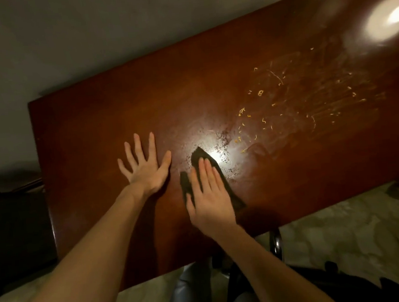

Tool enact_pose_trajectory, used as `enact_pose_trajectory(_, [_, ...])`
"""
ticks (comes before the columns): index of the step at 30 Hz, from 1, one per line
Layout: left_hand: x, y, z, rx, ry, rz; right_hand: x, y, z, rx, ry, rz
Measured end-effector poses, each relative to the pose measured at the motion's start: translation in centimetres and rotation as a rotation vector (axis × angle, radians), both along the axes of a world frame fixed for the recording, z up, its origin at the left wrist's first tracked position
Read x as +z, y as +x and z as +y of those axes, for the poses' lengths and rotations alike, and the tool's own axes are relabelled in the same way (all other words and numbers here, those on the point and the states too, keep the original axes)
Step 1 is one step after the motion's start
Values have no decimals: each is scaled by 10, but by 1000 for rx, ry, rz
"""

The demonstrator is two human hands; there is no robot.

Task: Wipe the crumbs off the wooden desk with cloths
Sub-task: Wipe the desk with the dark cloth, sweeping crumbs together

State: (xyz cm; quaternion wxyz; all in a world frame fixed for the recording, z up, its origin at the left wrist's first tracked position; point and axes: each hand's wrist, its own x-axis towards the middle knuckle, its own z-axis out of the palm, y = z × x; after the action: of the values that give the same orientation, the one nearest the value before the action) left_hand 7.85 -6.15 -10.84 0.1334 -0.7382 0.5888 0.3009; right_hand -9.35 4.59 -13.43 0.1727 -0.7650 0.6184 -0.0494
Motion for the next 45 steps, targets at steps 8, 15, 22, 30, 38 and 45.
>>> enact_pose_trajectory(8, [-2,2,2,5,-46,21,-4,-72,-38,-208,-17,37])
enact_pose_trajectory(15, [-12,4,9,9,-179,5,-2,-132,37,-286,-3,115])
enact_pose_trajectory(22, [-16,-19,14,52,-472,8,-4,-174,11,-845,39,196])
enact_pose_trajectory(30, [-15,-128,-20,40,-632,151,-3,-203,-75,-1056,37,133])
enact_pose_trajectory(38, [-21,-179,-38,7,-601,117,-11,-245,-12,-1065,-45,139])
enact_pose_trajectory(45, [-22,-145,-90,-60,-649,32,-8,-296,-52,-942,-65,44])
